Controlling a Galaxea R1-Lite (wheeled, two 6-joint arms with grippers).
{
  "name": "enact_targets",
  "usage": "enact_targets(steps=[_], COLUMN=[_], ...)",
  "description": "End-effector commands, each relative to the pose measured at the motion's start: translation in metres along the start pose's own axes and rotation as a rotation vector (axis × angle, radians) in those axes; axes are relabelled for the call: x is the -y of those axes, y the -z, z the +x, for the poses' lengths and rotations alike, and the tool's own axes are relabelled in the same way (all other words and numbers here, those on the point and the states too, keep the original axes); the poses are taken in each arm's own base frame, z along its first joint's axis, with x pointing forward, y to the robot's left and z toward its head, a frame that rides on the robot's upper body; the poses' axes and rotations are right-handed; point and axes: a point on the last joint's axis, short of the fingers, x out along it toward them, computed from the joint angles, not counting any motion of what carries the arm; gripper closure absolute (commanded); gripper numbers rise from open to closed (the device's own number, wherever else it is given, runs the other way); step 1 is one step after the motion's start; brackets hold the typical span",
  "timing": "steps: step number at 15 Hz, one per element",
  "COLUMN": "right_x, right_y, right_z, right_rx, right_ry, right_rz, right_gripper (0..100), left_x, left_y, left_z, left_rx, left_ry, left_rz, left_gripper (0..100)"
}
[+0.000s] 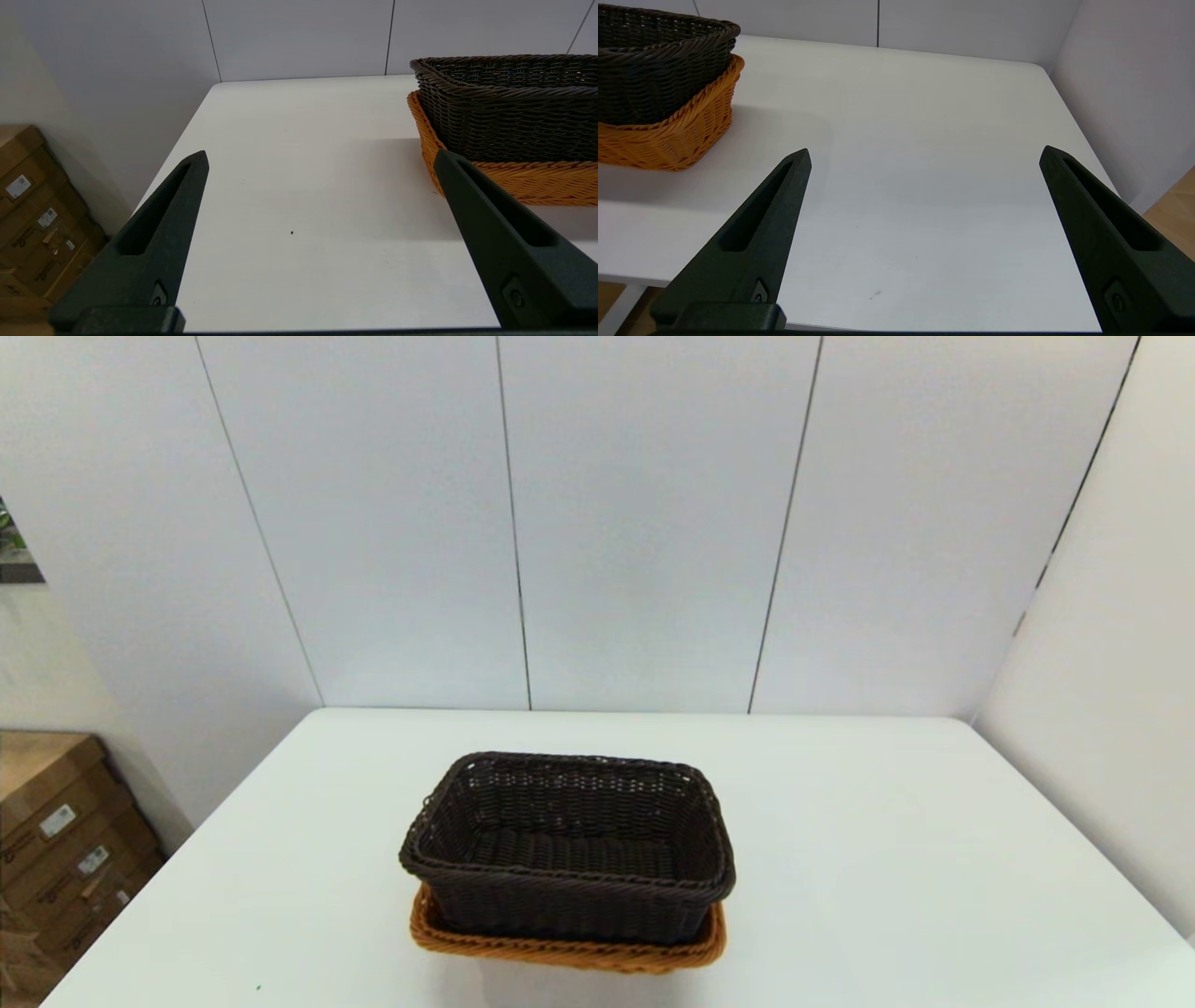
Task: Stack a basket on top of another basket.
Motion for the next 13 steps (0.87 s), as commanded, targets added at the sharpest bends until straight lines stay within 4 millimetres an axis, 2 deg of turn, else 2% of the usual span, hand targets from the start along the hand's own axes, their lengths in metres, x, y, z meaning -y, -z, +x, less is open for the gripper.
enact_targets(steps=[1, 13], right_x=[0.0001, 0.0004], right_y=[0.0003, 0.0003], right_z=[0.0002, 0.0002], right_rx=[-0.002, -0.003], right_ry=[0.003, 0.019], right_rz=[0.000, 0.070], right_gripper=[0, 0], left_x=[0.0000, 0.0000], left_y=[0.0003, 0.0005], left_z=[0.0001, 0.0001], left_rx=[0.000, -0.002], left_ry=[-0.001, -0.001], left_rz=[0.001, 0.001], left_gripper=[0, 0])
